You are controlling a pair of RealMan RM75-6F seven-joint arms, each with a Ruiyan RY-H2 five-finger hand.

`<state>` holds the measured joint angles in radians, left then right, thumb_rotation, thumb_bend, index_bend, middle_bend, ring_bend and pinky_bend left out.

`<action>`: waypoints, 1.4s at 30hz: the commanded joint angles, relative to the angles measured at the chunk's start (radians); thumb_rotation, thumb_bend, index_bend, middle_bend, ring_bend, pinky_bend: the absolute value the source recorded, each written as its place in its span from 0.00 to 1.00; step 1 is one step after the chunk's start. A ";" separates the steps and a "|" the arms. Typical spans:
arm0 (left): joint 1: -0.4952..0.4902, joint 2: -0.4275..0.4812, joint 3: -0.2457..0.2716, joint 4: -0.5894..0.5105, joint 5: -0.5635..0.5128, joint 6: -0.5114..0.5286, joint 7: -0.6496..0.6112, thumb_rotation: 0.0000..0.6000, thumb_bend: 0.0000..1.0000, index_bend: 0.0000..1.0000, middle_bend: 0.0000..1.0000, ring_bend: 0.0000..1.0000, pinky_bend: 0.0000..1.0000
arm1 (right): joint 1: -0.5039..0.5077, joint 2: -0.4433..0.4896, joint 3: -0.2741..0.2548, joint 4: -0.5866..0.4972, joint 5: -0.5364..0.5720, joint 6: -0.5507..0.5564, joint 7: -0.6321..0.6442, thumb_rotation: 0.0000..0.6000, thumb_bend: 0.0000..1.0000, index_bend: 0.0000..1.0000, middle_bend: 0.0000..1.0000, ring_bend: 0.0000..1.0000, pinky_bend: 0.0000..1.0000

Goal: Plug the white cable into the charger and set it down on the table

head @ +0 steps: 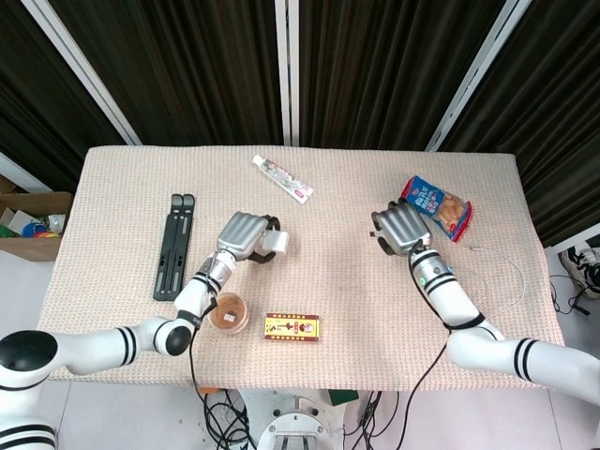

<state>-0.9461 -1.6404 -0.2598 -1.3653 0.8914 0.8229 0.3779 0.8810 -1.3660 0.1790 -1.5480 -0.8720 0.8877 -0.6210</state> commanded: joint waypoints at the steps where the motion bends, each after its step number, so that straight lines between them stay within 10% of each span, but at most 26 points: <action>1: -0.014 0.056 -0.012 -0.091 -0.099 0.038 0.089 0.91 0.32 0.55 0.51 0.77 1.00 | 0.059 -0.048 0.024 -0.046 0.090 0.030 -0.093 1.00 1.00 0.58 0.58 0.34 0.34; 17: -0.101 0.120 -0.026 -0.228 -0.313 0.123 0.239 0.86 0.31 0.55 0.51 0.78 1.00 | 0.227 -0.192 0.089 -0.091 0.374 0.196 -0.328 1.00 1.00 0.59 0.59 0.37 0.38; 42: -0.191 0.086 -0.015 -0.233 -0.394 0.185 0.310 0.87 0.31 0.55 0.51 0.78 1.00 | 0.340 -0.270 0.127 -0.011 0.504 0.213 -0.370 1.00 1.00 0.59 0.59 0.38 0.39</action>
<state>-1.1372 -1.5541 -0.2750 -1.5986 0.4981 1.0081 0.6881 1.2207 -1.6352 0.3057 -1.5592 -0.3678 1.1004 -0.9913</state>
